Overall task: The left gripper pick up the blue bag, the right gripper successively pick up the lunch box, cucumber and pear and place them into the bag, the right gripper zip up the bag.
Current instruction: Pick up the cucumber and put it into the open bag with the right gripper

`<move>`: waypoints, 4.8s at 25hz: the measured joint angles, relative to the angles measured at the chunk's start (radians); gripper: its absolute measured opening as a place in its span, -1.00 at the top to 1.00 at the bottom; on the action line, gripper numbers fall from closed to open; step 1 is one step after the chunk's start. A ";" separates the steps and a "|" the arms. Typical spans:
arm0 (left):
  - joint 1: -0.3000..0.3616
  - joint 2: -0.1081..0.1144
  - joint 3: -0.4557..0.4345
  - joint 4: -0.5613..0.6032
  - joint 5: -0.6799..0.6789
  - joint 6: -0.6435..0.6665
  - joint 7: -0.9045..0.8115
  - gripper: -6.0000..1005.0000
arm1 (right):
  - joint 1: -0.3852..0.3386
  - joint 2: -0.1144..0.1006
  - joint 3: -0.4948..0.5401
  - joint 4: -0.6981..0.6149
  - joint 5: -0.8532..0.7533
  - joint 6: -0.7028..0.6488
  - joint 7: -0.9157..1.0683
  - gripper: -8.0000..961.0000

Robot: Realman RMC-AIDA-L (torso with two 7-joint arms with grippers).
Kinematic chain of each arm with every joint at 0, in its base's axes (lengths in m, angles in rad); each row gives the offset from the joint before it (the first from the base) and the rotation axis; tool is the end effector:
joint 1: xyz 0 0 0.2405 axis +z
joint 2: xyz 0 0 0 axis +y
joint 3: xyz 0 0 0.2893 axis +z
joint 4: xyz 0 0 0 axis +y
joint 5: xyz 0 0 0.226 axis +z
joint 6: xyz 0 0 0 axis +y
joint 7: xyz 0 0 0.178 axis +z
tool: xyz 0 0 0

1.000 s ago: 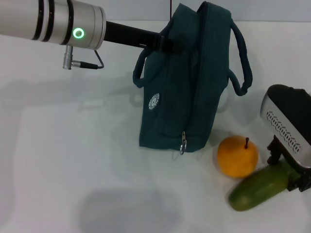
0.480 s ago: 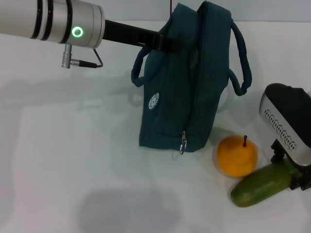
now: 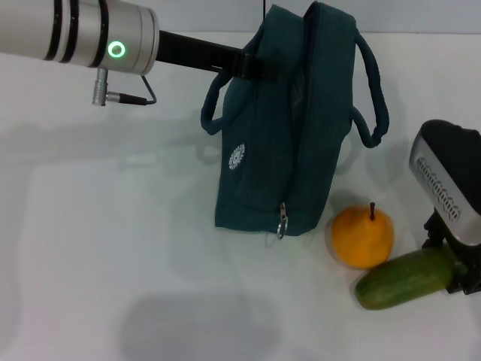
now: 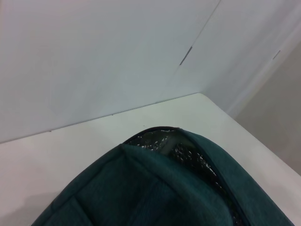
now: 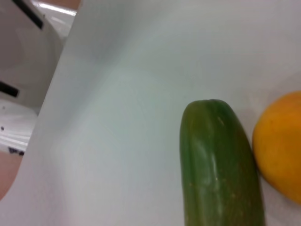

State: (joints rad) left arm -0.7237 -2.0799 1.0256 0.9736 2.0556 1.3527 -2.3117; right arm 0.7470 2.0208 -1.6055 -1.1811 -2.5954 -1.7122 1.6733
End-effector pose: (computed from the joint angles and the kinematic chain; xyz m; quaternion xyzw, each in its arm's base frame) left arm -0.1644 0.4493 -0.0420 -0.9008 -0.3871 -0.1642 0.1088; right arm 0.2178 0.3726 -0.0655 0.9276 0.1501 0.3331 0.0785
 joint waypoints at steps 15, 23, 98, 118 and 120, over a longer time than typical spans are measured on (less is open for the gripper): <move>-0.019 0.017 0.001 0.001 0.000 0.000 0.000 0.88 | 0.008 -0.002 0.177 0.000 0.075 -0.123 -0.002 -0.30; -0.019 0.020 0.000 0.012 0.000 0.003 -0.009 0.88 | -0.016 -0.007 0.397 0.004 0.237 -0.246 -0.011 -0.30; -0.013 0.033 -0.004 0.058 -0.114 0.198 -0.161 0.88 | -0.196 -0.013 0.683 0.791 1.141 0.153 -0.877 -0.30; -0.022 0.028 -0.005 0.057 -0.114 0.195 -0.162 0.88 | -0.180 0.001 0.574 0.822 1.127 0.064 -0.709 -0.30; -0.022 0.027 -0.005 0.057 -0.114 0.194 -0.162 0.88 | -0.175 0.001 0.565 0.829 1.127 0.065 -0.722 -0.30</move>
State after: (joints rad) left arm -0.7456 -2.0526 1.0203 1.0308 1.9420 1.5468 -2.4740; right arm 0.5716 2.0220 -1.0408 -0.3519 -1.4682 -1.6473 0.9512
